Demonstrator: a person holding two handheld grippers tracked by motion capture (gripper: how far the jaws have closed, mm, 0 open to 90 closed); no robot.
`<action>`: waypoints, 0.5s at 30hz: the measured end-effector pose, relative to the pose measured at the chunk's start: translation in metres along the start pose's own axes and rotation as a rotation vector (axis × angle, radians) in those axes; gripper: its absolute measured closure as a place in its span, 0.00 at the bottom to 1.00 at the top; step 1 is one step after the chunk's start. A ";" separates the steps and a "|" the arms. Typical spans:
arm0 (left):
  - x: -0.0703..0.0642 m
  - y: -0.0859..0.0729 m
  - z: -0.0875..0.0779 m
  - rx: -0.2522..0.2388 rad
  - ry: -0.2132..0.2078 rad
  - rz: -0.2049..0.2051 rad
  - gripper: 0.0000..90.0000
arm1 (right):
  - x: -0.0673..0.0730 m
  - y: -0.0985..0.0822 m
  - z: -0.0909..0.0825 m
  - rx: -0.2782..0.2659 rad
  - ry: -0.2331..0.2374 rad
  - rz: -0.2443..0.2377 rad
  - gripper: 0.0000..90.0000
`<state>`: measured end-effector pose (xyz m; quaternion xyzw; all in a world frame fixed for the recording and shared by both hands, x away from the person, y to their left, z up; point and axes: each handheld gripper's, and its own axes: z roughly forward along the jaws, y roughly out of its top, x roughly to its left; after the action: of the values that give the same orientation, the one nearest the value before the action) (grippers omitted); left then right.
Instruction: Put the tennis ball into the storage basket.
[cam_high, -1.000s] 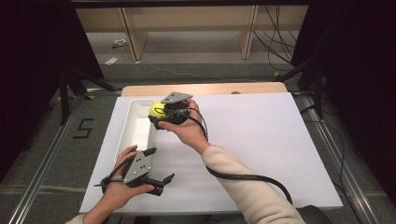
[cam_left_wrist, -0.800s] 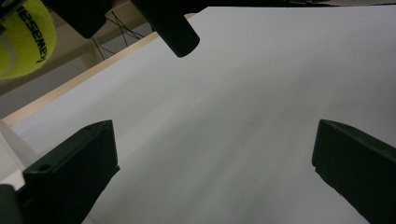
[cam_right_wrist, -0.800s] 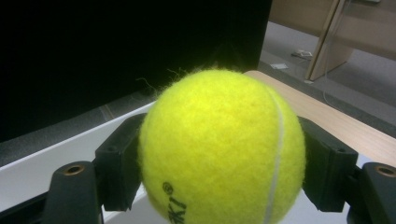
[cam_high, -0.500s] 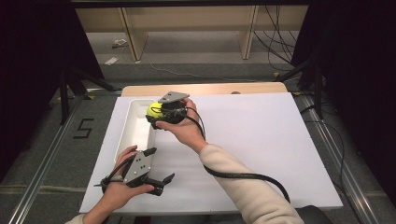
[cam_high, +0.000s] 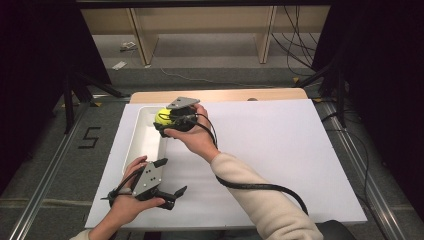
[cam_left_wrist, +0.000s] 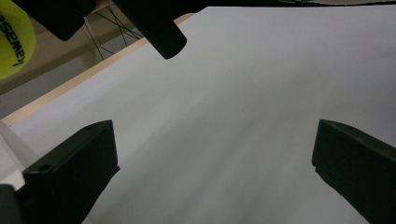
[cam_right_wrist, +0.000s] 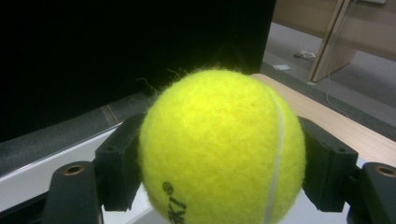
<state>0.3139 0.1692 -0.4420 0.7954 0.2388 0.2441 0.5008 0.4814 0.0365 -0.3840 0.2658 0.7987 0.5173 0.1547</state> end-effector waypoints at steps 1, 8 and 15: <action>0.000 0.000 0.000 0.000 0.000 0.000 0.00 | 0.000 0.000 0.001 0.000 0.001 -0.001 0.30; 0.000 0.000 0.000 -0.001 -0.003 0.001 0.00 | 0.002 0.002 0.005 0.007 0.007 0.000 0.30; -0.001 0.000 0.000 -0.002 -0.004 -0.003 0.00 | 0.006 0.005 0.008 0.008 0.012 -0.006 0.30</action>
<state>0.3134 0.1689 -0.4417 0.7950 0.2389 0.2420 0.5024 0.4824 0.0480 -0.3824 0.2608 0.8024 0.5153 0.1503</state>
